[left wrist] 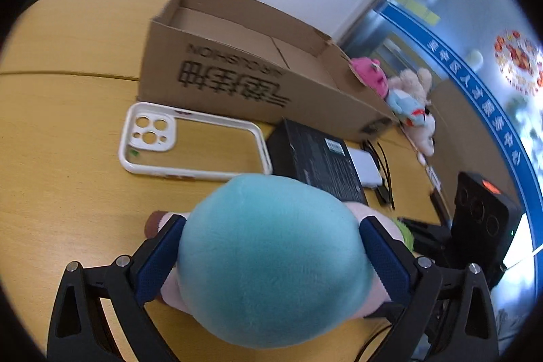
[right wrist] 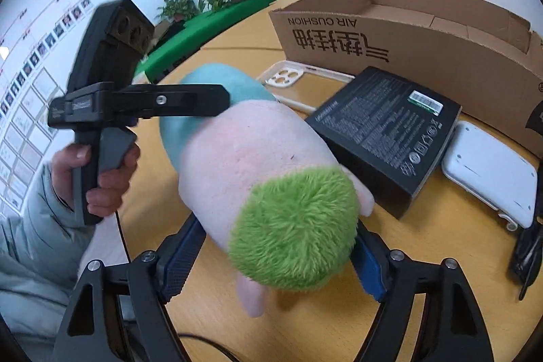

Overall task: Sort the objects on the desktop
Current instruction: 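Close both grippers around the teal-pink-green plush pig, then lift the plush pig with both grippers and carry it over the box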

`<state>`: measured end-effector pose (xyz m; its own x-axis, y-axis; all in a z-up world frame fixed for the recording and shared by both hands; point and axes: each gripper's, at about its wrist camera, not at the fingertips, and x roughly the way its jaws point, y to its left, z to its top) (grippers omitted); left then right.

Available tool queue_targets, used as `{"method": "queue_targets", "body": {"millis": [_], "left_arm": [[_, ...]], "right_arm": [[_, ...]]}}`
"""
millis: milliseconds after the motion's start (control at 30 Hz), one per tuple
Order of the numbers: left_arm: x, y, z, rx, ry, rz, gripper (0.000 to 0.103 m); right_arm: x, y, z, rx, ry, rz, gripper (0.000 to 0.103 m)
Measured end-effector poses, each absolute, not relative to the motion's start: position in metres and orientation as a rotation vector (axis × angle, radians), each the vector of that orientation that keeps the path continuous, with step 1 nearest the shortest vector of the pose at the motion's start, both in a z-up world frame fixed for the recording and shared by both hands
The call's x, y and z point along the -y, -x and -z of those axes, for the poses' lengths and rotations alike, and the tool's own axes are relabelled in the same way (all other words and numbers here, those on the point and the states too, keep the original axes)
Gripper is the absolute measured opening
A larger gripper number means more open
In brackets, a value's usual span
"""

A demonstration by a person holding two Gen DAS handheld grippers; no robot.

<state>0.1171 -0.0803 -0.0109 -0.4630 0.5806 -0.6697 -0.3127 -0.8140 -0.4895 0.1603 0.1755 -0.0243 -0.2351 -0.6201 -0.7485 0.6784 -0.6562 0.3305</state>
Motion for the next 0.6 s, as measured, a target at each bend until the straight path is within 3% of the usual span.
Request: {"method": "queue_targets", "body": {"millis": [167, 333, 600], "left_arm": [[0.053, -0.131, 0.008, 0.352, 1.235, -2.187, 0.101], [0.028, -0.136, 0.017, 0.378, 1.255, -2.137, 0.101], [0.032, -0.126, 0.017, 0.436, 1.287, -2.133, 0.097]], "right_arm": [[-0.210, -0.167, 0.032, -0.117, -1.230, 2.023, 0.079], [-0.241, -0.172, 0.036, -0.041, -1.290, 2.020, 0.080], [-0.207, -0.145, 0.041, -0.032, -1.250, 1.989, 0.083]]}}
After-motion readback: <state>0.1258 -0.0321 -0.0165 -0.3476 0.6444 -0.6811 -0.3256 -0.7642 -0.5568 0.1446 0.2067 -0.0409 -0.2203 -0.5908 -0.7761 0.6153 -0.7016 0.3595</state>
